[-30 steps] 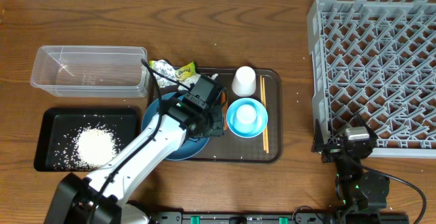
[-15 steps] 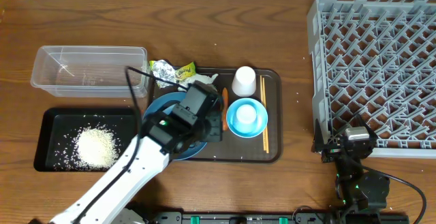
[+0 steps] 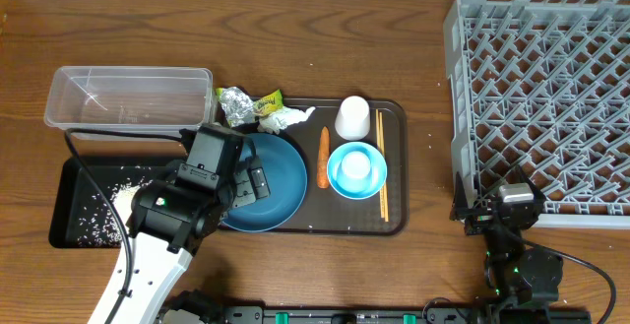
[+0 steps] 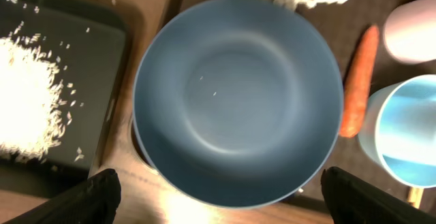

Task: Sort waste into correct bins and load items into the dishwasher rack
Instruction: 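Move the right gripper toward the light-blue cup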

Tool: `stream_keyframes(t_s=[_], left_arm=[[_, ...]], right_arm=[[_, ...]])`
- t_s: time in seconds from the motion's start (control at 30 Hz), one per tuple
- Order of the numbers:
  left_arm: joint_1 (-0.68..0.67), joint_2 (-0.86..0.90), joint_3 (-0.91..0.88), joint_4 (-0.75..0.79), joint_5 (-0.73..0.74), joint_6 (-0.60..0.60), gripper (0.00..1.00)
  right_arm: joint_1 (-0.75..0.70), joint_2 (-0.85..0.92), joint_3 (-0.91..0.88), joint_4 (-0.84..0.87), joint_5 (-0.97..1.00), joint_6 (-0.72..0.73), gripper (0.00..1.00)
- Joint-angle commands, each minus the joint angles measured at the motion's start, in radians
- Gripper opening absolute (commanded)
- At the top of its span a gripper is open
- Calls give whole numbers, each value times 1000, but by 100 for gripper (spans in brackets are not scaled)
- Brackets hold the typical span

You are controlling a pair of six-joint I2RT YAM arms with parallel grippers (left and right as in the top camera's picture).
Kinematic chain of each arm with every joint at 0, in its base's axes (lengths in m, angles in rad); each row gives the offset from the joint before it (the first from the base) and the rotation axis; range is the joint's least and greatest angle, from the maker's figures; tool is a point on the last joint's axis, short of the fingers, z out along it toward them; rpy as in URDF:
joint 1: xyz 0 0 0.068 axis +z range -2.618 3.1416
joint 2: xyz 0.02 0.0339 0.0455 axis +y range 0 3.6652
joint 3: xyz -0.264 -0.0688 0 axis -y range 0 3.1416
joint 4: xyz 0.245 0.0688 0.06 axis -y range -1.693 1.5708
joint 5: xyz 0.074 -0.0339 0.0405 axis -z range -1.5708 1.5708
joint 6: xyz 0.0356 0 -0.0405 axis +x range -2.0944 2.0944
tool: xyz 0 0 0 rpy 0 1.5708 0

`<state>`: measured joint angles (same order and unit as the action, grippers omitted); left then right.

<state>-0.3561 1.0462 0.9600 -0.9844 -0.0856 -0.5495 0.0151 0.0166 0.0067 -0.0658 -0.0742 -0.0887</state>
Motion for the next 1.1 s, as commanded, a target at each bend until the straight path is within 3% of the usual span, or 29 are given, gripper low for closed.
stream_keyframes(t_s=[0.0,0.47,0.6,0.67,0.73,0.8,0.97,1.07], left_arm=[[4,-1,13,-9,-24,2,98],[4,-1,13,-9,-24,2,98],[4,-1,13,-9,-24,2,98],[4,-1,13,-9,-24,2,98],[4,-1,13,-9,-24,2,98],[4,-1,13,-9,-24,2,98],[4,-1,13,-9,-24,2,98],[4,-1,13,-9,-24,2,98]], right_arm=[[-8,-8,-1,-4,3,-13,99],[-8,-8,-1,14,-50,17,99],[-8,-8,-1,133,-454,320,99],[-8,-8,-1,144,-787,597,99],[-8,-8,-1,162,-911,770,99],[-8,-8,-1,163,-982,919,99],[-8,-8,-1,191,-917,1252,99],[-8,-8,-1,306,-938,1285,93]])
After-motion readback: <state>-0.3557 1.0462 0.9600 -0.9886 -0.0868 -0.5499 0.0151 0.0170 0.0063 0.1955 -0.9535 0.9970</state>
